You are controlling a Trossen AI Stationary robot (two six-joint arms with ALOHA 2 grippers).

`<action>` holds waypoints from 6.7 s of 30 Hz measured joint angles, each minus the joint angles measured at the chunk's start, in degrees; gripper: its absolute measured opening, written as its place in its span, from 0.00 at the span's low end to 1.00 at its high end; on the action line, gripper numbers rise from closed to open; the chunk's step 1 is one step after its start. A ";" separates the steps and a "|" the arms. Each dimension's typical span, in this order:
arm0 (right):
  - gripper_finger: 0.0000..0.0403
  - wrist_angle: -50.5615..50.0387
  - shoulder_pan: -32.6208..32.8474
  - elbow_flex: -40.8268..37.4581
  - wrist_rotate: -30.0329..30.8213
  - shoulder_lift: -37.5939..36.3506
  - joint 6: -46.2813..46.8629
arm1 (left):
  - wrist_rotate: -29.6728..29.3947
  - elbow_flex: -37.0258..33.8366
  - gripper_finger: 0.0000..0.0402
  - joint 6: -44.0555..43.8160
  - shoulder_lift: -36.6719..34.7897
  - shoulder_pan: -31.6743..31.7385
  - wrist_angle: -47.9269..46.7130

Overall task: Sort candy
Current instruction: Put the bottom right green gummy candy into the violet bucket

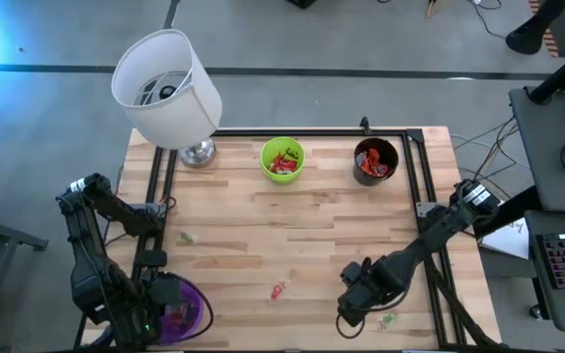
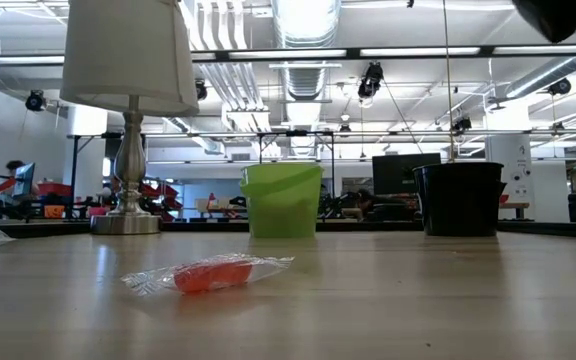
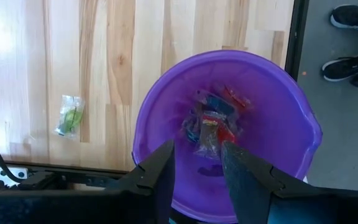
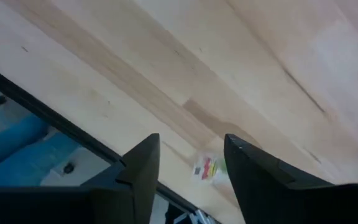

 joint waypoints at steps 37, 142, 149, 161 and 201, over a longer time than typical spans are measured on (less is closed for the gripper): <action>0.50 -3.58 14.69 -2.05 3.25 5.35 51.18 | -1.53 -0.02 0.28 5.40 -0.04 -0.07 0.02; 0.03 0.62 -11.78 37.92 34.68 7.88 -52.80 | -21.10 1.73 0.52 2.16 -0.09 19.24 12.97; 0.03 0.72 -11.76 40.76 38.00 7.84 -59.70 | -30.24 1.64 0.52 12.97 -0.04 21.14 28.31; 0.03 1.87 -11.69 47.95 37.74 7.76 -67.33 | -31.33 1.56 0.52 22.24 0.00 26.52 41.44; 0.03 1.54 -10.23 46.71 37.60 7.75 -69.10 | -23.32 1.90 0.38 34.12 -0.46 29.01 52.06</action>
